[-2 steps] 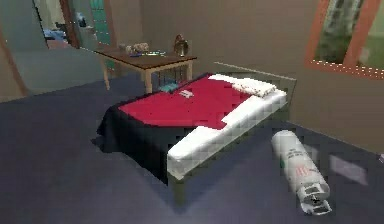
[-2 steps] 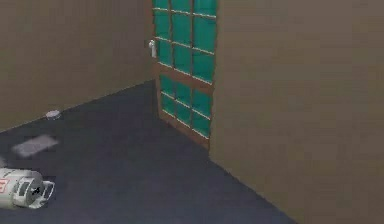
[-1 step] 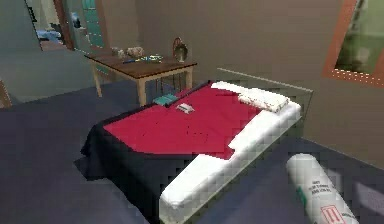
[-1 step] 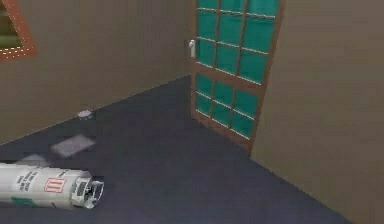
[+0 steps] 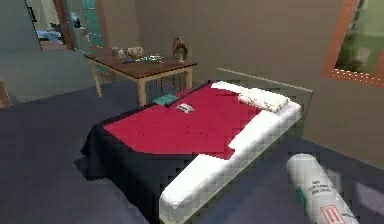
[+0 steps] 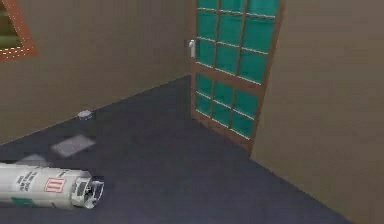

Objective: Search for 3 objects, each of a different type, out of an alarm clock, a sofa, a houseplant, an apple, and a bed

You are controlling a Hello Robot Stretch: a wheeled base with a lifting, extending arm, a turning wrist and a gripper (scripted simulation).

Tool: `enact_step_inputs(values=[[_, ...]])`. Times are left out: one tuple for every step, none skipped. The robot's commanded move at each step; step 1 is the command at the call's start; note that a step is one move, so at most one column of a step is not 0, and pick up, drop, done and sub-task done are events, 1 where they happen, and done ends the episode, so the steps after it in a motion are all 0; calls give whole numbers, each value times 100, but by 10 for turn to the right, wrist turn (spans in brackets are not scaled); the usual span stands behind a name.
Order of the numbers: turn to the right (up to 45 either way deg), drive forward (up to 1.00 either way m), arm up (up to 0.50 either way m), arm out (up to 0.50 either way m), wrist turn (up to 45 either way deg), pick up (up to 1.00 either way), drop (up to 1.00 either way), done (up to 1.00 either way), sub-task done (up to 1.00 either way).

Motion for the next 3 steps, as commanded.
enact_step_inputs(values=[[450,0,0,0,0,0,0,0,0],[300,0,0,0,0,0,0,0,0],[0,100,0,0,0,0,0,0,0]])
